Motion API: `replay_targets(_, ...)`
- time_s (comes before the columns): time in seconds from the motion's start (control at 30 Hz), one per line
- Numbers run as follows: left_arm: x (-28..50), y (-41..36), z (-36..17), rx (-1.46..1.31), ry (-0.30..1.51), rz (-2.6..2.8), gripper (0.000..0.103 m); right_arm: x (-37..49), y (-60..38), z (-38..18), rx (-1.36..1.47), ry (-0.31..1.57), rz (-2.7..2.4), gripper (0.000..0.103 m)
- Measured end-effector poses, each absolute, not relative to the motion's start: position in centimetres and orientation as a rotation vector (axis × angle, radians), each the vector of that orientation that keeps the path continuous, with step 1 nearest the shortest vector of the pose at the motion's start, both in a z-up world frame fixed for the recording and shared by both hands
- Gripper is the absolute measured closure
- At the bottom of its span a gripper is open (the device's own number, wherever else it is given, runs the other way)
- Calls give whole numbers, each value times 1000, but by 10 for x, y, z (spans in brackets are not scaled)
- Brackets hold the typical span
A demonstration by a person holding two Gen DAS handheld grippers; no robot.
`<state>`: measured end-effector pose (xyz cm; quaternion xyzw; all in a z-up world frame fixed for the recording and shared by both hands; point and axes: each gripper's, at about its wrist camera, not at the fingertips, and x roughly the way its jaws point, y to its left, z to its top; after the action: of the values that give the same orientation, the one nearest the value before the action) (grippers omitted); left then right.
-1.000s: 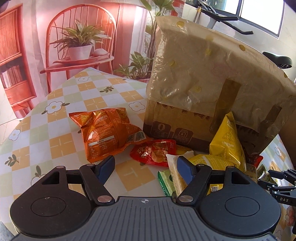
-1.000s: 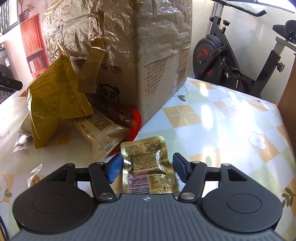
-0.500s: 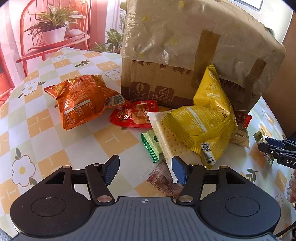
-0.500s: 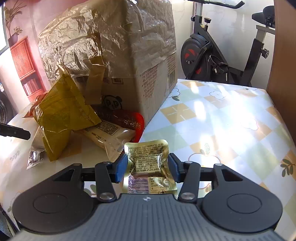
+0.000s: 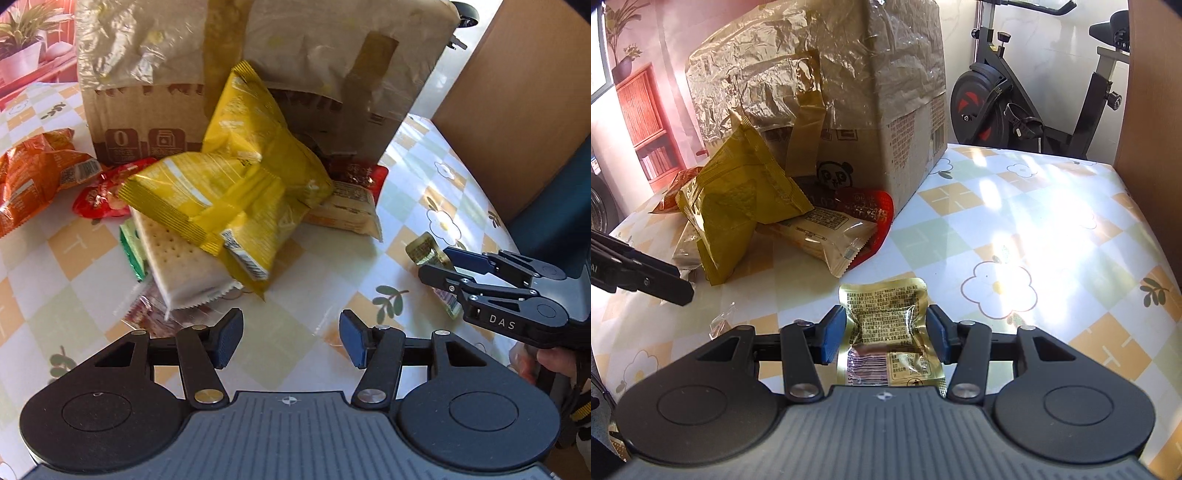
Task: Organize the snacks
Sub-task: 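Grasp the gold vacuum-sealed snack packet with the right gripper, then grasp the small clear nut packet with the left gripper while the right holds the gold packet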
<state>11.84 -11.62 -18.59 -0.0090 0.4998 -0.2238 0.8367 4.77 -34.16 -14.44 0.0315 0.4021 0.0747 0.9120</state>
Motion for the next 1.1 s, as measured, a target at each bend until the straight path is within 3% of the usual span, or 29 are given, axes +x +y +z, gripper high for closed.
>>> replay_targets(0.37, 117, -152, -205, -74, 1114, -447, 47, 34, -345, -148, 68, 810, 168, 53)
replay_targets(0.6, 109, -182, -206, 173, 1004, -423, 56, 31, -349, -150, 92, 792, 152, 53)
replay_targets(0.83, 106, -177, -205, 177, 1026, -410, 56, 29, -350, -150, 97, 786, 157, 53)
replay_targets(0.97, 102, -169, -204, 191, 1039, -398, 49, 29, -351, -150, 101, 784, 159, 53)
replay_targets(1.1, 104, -163, -205, 193, 1049, -382, 49, 29, -351, -150, 102, 783, 158, 53)
